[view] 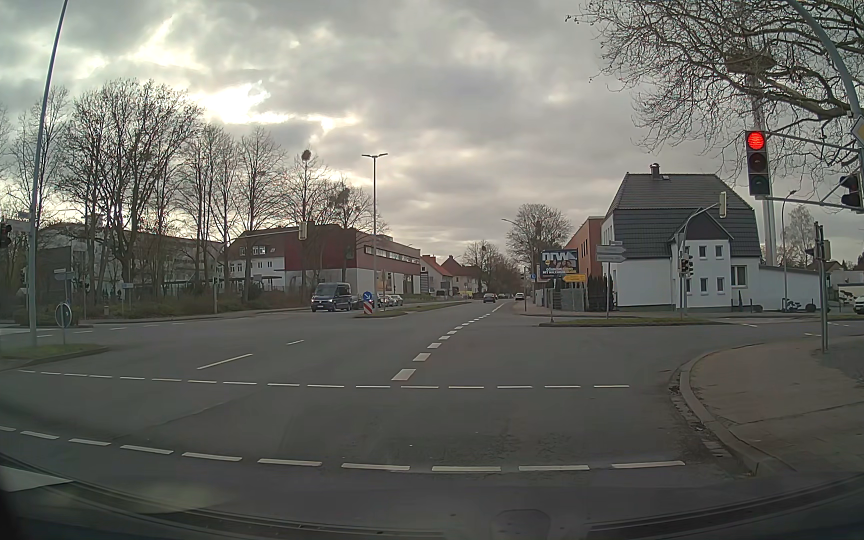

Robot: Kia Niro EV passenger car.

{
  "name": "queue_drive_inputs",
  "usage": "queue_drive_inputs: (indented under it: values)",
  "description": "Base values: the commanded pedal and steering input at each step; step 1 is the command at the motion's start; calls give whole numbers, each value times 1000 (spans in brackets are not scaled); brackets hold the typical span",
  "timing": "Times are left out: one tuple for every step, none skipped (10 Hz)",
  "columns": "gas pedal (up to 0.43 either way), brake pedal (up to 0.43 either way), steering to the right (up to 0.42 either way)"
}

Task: Follow the waypoints while adhering to traffic rules and regulations

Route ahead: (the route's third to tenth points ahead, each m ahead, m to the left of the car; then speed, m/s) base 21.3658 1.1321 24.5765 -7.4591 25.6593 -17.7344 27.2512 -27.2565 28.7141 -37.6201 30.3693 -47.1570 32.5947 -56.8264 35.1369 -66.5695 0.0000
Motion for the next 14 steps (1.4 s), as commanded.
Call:
queue_drive_inputs:
  values:
    - [0,335,10]
    - [0,335,10]
    - [0,335,10]
    - [0,335,10]
    - [0,335,10]
    - [0,335,10]
    - [0,335,10]
    - [0,335,10]
    - [0,335,10]
    - [0,335,11]
    - [0,335,11]
    - [0,335,10]
    - [0,335,10]
    - [0,335,10]
